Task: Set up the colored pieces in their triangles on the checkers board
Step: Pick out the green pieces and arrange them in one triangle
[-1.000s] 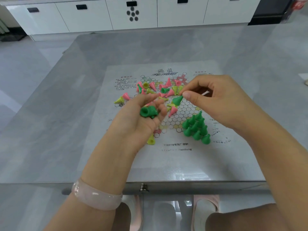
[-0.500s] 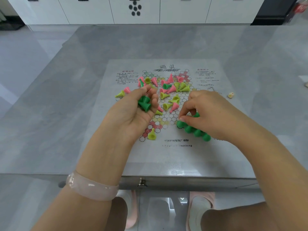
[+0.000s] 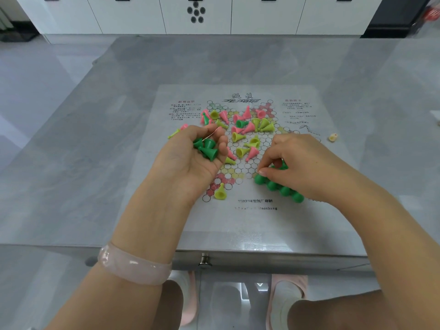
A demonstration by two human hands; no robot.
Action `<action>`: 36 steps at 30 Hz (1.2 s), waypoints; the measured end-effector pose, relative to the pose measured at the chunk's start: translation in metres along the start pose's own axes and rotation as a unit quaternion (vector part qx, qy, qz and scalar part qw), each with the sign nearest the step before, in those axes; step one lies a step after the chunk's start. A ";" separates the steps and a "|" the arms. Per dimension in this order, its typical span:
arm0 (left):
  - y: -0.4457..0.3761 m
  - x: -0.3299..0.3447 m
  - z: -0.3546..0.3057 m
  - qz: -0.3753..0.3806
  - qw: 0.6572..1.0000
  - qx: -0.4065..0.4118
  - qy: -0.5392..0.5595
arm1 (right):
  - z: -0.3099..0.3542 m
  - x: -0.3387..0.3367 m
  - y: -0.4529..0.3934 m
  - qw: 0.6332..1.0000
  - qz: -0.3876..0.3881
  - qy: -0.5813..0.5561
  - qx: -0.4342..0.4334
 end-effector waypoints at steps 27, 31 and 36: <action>-0.002 0.008 0.020 0.097 0.992 -0.083 -0.018 | 0.028 -0.009 -0.004 0.989 -0.093 -0.114 -0.005; -0.004 0.011 0.022 0.119 0.990 -0.059 -0.036 | 0.026 -0.008 -0.003 0.988 -0.094 -0.122 -0.007; -0.003 0.013 0.025 0.158 0.985 -0.050 -0.055 | 0.021 -0.007 -0.002 0.983 -0.108 -0.145 0.013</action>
Point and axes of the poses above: each hand's wrist, its own y-axis away from the middle knuckle, its own x-axis out of the palm, z = x × y, the point moved 2 cm from there along -y, towards the middle knuckle, and after that the axes turned 3 degrees about y, right-handed, at the moved point
